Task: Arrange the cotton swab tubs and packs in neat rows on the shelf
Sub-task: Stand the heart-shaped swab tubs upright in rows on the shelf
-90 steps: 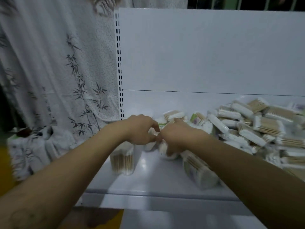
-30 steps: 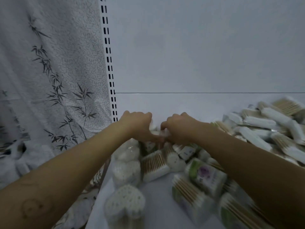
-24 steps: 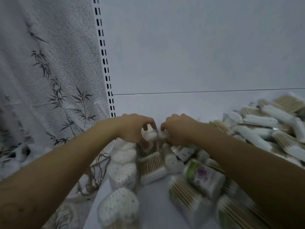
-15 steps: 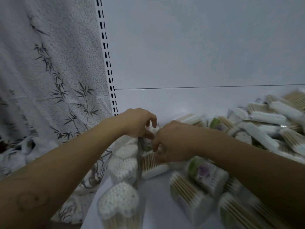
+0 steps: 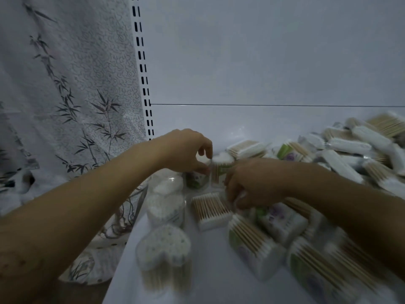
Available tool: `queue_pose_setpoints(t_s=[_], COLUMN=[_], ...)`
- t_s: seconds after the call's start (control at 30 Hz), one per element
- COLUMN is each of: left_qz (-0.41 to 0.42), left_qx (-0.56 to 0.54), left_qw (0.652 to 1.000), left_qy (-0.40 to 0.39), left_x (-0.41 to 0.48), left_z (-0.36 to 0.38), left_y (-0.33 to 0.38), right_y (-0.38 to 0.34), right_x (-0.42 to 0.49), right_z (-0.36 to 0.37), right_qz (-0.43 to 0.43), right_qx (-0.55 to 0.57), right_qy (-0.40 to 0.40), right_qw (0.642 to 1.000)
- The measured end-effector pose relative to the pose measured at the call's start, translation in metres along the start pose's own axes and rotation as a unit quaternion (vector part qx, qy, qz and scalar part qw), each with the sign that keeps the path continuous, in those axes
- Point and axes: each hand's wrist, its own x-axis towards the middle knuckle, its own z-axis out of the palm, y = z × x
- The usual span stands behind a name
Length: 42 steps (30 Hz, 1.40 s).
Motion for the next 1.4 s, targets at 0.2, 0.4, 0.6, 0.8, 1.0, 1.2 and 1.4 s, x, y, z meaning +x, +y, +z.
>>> queue_pose_setpoints(t_s=[0.2,0.4,0.6,0.8,1.0,1.2,1.4], left_qz=[0.042,0.062,0.092,0.053,0.012,-0.012,-0.043], left_qx=[0.023,0.125,0.023,-0.073,-0.002,-0.004,-0.057], left_qw=[0.996,0.969,0.974,0.994,0.999,0.999,0.994], left_qy=[-0.076,-0.203,-0.207,-0.063,0.049,0.050,0.077], left_x=[-0.011,-0.008,0.002,-0.006,-0.019,-0.027,-0.029], left_z=[-0.003,0.012,0.015,-0.022,-0.012,-0.002,-0.005], left_y=[0.030,0.055,0.070,0.045,0.016,0.001,-0.005], right_y=[0.011,0.009,0.010,0.017,0.015,0.012,0.018], right_x=[-0.018,-0.026,-0.028,-0.002,0.053,0.065,0.040], right_z=[-0.005,-0.006,-0.025,-0.036,-0.023,-0.015,-0.044], right_qz=[0.051,0.104,0.129,0.144,0.175,0.200,0.225], right_qx=[0.031,0.073,0.073,0.059,-0.098,-0.023,0.084], right_qy=[0.008,0.046,0.044,0.157,0.088,0.066,0.115], right_qw=[0.998,0.991,0.988,0.975,0.976,0.977,0.964])
